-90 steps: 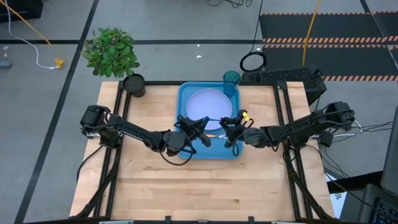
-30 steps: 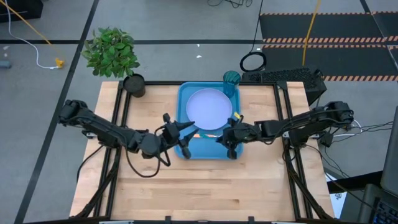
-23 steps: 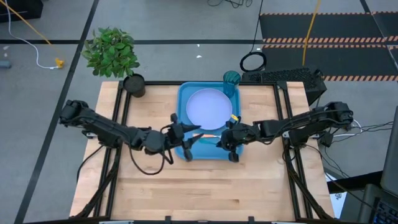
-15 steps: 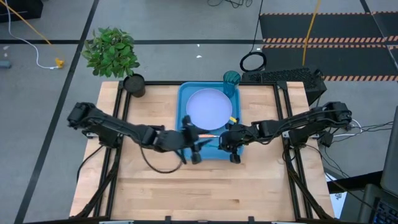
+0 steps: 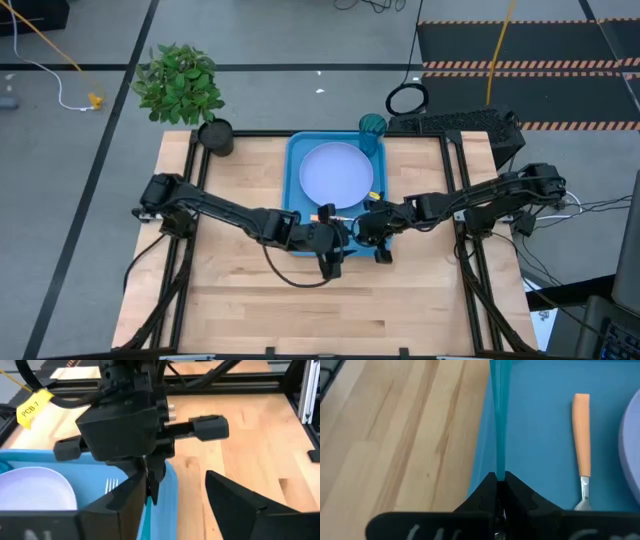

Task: Pick and place plate/cup/fork/spoon on tray
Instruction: Put the blue spoon on the blue serving tray to the right of the orange fork

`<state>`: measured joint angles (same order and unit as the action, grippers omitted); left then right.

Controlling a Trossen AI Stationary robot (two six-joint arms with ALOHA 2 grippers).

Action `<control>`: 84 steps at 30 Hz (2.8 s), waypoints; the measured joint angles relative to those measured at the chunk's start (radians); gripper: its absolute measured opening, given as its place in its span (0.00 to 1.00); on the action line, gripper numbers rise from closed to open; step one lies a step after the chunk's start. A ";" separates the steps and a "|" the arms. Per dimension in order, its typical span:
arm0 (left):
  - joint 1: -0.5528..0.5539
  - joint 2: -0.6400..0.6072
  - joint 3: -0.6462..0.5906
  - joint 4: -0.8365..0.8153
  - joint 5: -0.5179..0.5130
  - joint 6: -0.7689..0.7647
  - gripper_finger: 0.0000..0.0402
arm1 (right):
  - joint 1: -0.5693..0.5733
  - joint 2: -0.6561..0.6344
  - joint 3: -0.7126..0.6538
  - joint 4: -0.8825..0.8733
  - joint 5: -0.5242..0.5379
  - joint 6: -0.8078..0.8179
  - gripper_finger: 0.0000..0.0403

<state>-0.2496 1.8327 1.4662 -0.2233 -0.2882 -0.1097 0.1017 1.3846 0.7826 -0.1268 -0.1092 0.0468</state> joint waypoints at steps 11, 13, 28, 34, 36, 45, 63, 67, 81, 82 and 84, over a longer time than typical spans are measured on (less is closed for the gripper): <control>0.015 0.013 -0.018 -0.071 0.000 -0.027 0.62 | 0.000 0.000 0.000 -0.013 0.001 -0.079 0.01; 0.022 0.014 -0.032 -0.081 0.000 -0.042 0.62 | 0.000 0.000 0.000 -0.013 0.003 -0.088 0.01; 0.034 0.014 -0.107 -0.076 0.004 -0.068 0.53 | 0.001 0.000 0.000 -0.002 0.011 -0.138 0.01; 0.047 0.014 -0.107 -0.072 0.003 -0.057 0.41 | 0.001 0.000 0.000 0.008 0.018 -0.138 0.01; 0.047 0.014 -0.107 -0.072 0.003 -0.058 0.37 | 0.001 0.000 0.000 0.008 0.035 -0.138 0.01; 0.048 0.014 -0.107 -0.081 0.001 -0.055 0.26 | 0.001 -0.001 0.000 0.008 0.057 -0.141 0.01; 0.053 0.014 -0.106 -0.115 -0.047 -0.084 0.39 | 0.001 -0.001 -0.001 0.032 0.058 -0.152 0.01; 0.057 0.013 -0.106 -0.129 -0.040 -0.082 0.31 | 0.000 -0.001 -0.001 0.038 0.061 -0.152 0.01; 0.058 0.013 -0.106 -0.118 -0.034 -0.046 0.14 | 0.000 -0.001 -0.001 0.040 0.063 -0.156 0.01; 0.058 0.013 -0.106 -0.118 -0.035 -0.046 0.14 | 0.000 -0.001 -0.001 0.040 0.062 -0.158 0.01; 0.058 0.013 -0.106 -0.117 -0.039 -0.046 0.15 | 0.000 -0.001 -0.001 0.040 0.062 -0.158 0.01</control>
<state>-0.1917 1.8462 1.3602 -0.3405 -0.3270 -0.1558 0.1020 1.3838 0.7815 -0.0868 -0.0467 -0.1112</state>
